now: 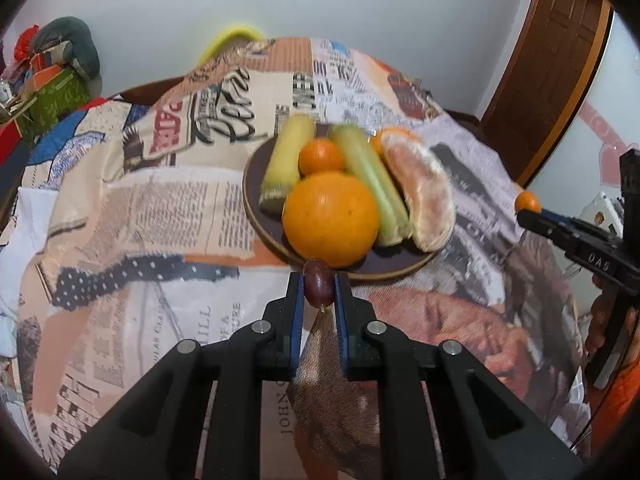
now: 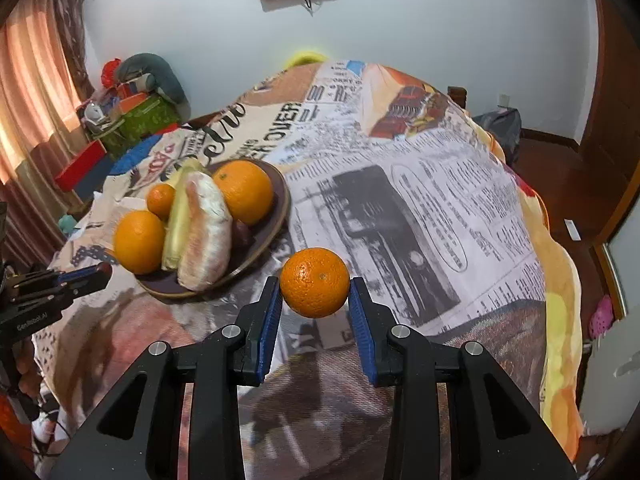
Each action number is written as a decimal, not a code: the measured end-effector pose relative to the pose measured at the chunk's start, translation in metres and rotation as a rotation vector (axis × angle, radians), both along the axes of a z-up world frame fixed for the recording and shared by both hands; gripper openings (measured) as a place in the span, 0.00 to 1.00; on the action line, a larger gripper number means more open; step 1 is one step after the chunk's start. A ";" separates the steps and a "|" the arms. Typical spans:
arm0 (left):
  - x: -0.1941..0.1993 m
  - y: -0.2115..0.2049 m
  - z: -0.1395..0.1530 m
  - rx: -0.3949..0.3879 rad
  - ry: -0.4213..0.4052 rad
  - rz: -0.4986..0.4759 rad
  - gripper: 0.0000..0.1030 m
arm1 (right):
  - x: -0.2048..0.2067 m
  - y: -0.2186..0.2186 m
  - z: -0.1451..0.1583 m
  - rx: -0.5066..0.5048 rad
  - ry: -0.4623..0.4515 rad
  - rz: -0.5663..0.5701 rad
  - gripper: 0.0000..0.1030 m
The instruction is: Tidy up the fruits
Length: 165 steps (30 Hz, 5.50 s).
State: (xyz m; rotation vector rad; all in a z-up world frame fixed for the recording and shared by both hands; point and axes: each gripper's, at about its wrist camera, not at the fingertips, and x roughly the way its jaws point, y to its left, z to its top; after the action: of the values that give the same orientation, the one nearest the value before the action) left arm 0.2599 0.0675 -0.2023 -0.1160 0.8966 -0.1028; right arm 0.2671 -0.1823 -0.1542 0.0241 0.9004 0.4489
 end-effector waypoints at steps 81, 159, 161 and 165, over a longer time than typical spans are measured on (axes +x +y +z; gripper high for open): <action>-0.084 -0.026 0.178 0.033 -0.488 0.039 0.33 | -0.075 0.026 0.162 0.155 -0.403 0.048 0.57; -0.176 -0.047 0.206 0.062 -0.644 0.055 1.00 | -0.173 0.013 0.199 0.150 -0.617 -0.052 1.00; -0.176 -0.047 0.206 0.061 -0.638 0.055 1.00 | -0.173 0.013 0.200 0.149 -0.619 -0.052 1.00; -0.176 -0.046 0.206 0.065 -0.639 0.060 1.00 | -0.173 0.013 0.200 0.147 -0.620 -0.051 1.00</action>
State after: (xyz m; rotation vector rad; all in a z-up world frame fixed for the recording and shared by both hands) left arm 0.0840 0.0216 0.0041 -0.0435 0.2576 -0.0495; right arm 0.0936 -0.1689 0.0455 0.0392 0.2559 0.4387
